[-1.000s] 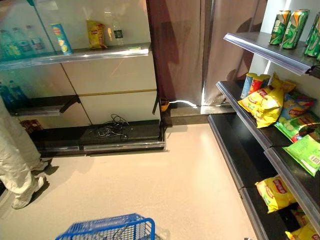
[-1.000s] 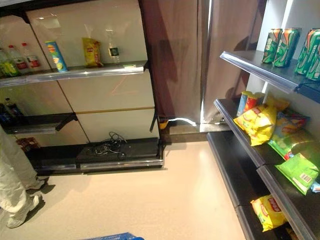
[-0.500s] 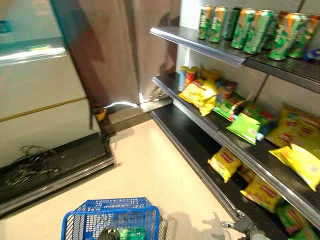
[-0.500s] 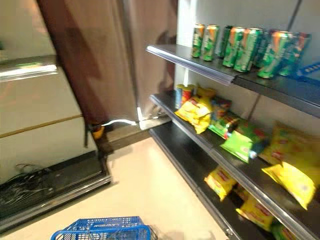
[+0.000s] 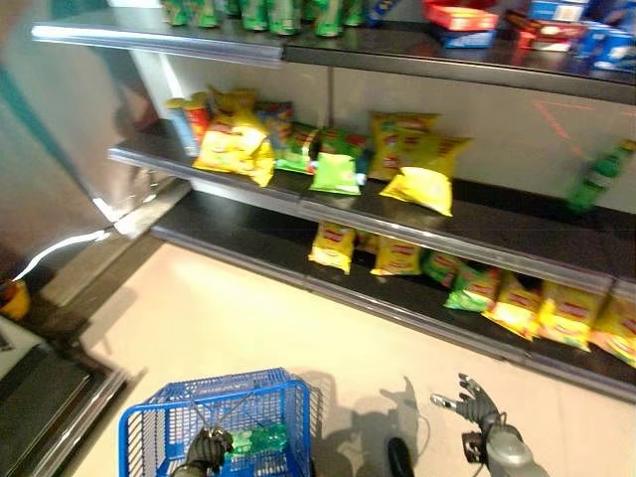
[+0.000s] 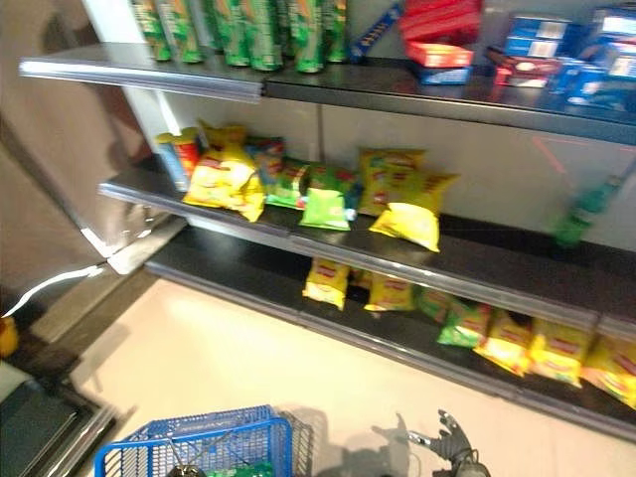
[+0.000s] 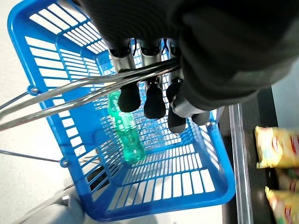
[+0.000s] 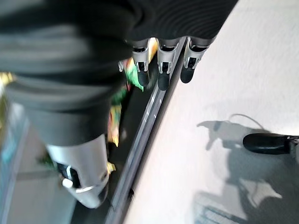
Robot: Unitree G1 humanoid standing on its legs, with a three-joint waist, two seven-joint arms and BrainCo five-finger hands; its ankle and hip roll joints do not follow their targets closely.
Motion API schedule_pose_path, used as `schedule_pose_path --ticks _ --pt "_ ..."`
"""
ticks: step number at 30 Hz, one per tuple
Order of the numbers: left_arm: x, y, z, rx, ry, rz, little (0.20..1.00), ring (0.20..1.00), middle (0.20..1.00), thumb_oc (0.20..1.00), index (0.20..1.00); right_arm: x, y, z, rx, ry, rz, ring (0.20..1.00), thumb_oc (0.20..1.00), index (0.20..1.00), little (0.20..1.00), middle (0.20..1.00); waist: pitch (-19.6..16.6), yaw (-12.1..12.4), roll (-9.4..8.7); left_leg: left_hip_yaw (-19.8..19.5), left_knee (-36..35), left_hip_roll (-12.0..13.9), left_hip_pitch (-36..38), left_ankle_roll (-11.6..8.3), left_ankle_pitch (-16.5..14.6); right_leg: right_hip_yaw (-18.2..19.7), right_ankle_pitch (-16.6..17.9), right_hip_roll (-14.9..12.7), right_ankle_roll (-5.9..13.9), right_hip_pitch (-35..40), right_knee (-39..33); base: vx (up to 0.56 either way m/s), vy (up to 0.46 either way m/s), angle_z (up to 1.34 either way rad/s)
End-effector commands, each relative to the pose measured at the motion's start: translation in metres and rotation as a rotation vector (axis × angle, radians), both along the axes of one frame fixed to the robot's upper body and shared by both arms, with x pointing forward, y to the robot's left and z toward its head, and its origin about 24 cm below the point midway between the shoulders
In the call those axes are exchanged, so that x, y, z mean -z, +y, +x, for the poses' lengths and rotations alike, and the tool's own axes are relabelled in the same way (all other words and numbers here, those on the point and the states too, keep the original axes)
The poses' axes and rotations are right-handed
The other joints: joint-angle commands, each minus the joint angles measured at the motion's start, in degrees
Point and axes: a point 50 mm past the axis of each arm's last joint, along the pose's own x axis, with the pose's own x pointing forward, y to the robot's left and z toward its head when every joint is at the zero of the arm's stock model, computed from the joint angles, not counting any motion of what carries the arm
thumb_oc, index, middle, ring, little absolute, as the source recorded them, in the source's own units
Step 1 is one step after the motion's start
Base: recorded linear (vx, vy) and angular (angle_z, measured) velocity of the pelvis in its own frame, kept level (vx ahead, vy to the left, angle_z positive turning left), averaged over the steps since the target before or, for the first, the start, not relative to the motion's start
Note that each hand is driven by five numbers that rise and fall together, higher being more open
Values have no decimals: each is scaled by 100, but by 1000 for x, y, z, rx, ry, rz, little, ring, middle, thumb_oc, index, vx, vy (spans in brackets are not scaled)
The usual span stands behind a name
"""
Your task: Pick up the snacks into the basket
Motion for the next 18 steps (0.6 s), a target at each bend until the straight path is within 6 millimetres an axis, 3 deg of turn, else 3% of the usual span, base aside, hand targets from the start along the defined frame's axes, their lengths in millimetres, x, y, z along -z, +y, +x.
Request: schedule_pose_path --ticks 1,7,10,14,18 --pt "-3 14 -8 81 13 88 200 200 200 200 200 -25 -10 23 18 -132 -25 1000 1000 1000 1000 1000 -183 -39 -225 11 1110 97 165 -373 -1369 176 711 -40 84 -283 -8 58 -48 -37" --pt "-6 8 3 94 -11 82 200 200 200 200 200 -33 -13 23 19 -171 -25 1000 1000 1000 1000 1000 -240 -161 -201 -75 1123 291 434 -529 -1418 85 585 40 48 -165 256 138 -173 4" --pt "-8 8 6 116 -15 90 200 200 200 200 200 -35 -19 20 53 -195 -12 1000 1000 1000 1000 1000 -267 -231 -129 -205 1088 483 529 -641 -1364 85 298 248 -45 -140 573 177 -268 2" --pt "-12 10 10 125 -30 98 200 200 200 200 200 -55 -26 27 19 -270 -58 1000 1000 1000 1000 1000 -239 -258 -63 -350 1273 716 553 -774 -1283 -34 77 433 -181 -136 807 139 -222 7" --pt "-19 14 13 99 -80 85 200 200 200 200 200 -88 -37 42 41 -409 -81 1000 1000 1000 1000 1000 -129 -107 42 -864 2054 901 202 -971 -466 -27 -94 707 -423 1 762 121 -316 19"
